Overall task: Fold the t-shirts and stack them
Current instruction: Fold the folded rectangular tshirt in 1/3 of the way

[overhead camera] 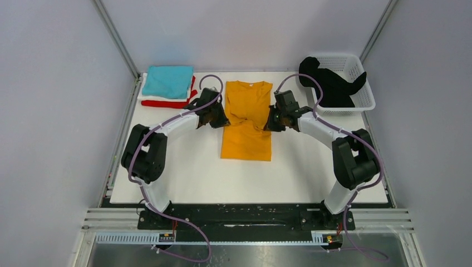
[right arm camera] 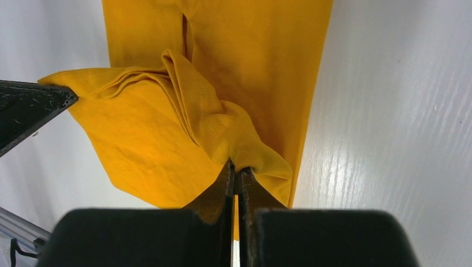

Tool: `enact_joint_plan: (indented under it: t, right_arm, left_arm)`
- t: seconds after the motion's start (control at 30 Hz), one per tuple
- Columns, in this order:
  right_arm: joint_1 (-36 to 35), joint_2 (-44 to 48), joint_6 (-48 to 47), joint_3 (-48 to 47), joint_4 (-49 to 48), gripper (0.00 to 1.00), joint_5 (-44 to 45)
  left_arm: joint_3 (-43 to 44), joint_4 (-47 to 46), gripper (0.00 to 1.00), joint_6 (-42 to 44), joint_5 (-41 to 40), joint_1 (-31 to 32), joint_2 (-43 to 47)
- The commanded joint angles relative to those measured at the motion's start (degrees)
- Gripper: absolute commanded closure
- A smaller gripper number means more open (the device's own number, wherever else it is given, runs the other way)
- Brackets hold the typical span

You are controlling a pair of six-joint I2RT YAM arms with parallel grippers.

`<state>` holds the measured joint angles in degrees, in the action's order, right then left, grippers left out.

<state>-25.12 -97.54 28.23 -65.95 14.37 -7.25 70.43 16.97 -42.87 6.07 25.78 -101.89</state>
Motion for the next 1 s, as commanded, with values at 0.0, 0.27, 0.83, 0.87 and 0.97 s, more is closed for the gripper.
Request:
enact_joint_plan:
  t: [0.0, 0.27, 0.83, 0.87, 0.97]
  right_arm:
    - [1.3, -2.6, -0.7, -3.2, -3.3, 0.97, -3.3]
    - [2.9, -9.6, -1.1, -6.2, -7.0, 0.87, -2.8]
    - [2.7, 13.8, 3.2, 18.9, -10.9, 0.16, -3.1]
    - [2.1, 15.5, 3.9, 21.5, -11.1, 0.15, -2.9]
    - [-0.2, 19.1, 5.9, 26.9, -11.1, 0.16, -1.9]
  left_arm:
    - [4.1, -0.8, 1.00, 0.9, -2.3, -1.1, -3.0]
    - [9.9, 1.0, 0.86, 0.3, -3.1, -2.3, -9.2]
    - [-19.5, -5.6, 0.18, -2.7, 3.7, -2.8, 14.7]
    - [-22.3, -6.9, 0.18, -3.2, 4.9, -2.8, 16.0]
    - [-26.2, -6.6, 0.21, -3.1, 6.3, -2.4, 18.4]
